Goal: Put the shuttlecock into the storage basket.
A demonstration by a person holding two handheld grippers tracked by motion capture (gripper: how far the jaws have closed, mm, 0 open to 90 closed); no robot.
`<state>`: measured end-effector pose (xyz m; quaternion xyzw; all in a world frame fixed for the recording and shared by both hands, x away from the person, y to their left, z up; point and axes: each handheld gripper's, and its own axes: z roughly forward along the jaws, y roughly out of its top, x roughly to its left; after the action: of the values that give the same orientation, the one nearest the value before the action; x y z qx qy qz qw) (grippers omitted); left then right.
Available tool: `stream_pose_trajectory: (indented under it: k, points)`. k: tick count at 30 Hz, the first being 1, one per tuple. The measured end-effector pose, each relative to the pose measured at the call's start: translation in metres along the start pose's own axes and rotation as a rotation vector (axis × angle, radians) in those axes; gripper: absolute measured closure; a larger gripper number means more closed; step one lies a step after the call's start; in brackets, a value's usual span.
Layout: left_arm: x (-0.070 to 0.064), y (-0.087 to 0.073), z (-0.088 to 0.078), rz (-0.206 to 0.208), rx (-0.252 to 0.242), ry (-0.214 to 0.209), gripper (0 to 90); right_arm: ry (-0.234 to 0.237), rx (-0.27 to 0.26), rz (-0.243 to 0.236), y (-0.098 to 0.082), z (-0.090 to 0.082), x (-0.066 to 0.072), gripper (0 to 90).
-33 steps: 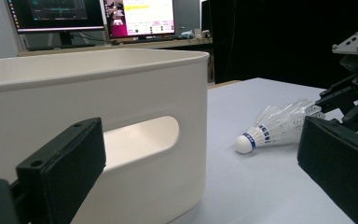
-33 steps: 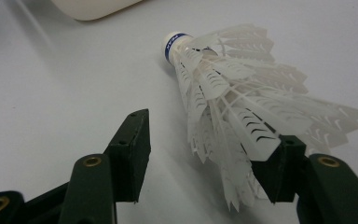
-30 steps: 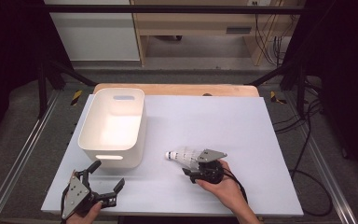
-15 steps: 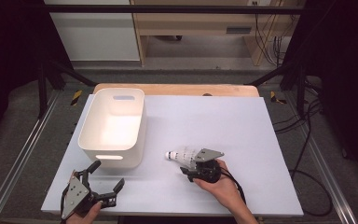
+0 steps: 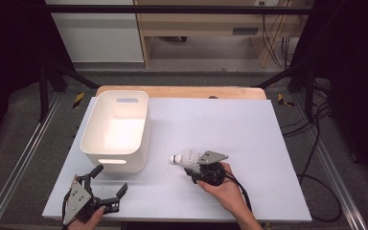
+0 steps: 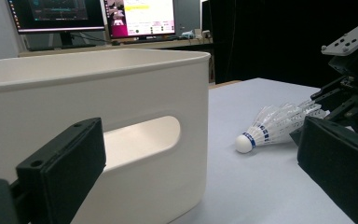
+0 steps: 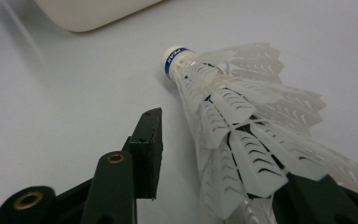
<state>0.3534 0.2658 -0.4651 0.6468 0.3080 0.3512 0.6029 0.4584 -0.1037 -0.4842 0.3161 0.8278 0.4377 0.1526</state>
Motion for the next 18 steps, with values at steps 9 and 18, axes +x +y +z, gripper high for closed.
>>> stream_pose_trajectory:
  k: [9,18]
  points:
    - [0.0004,-0.0003,-0.0003,0.0,0.0,0.002,1.1,-0.007,-0.009,0.01,-0.0009,0.0027,-0.0059,76.3]
    - [0.0007,-0.0004,-0.0006,-0.001,0.001,0.004,1.1,-0.014,-0.023,-0.004,-0.0009,0.0001,-0.007,87.5]
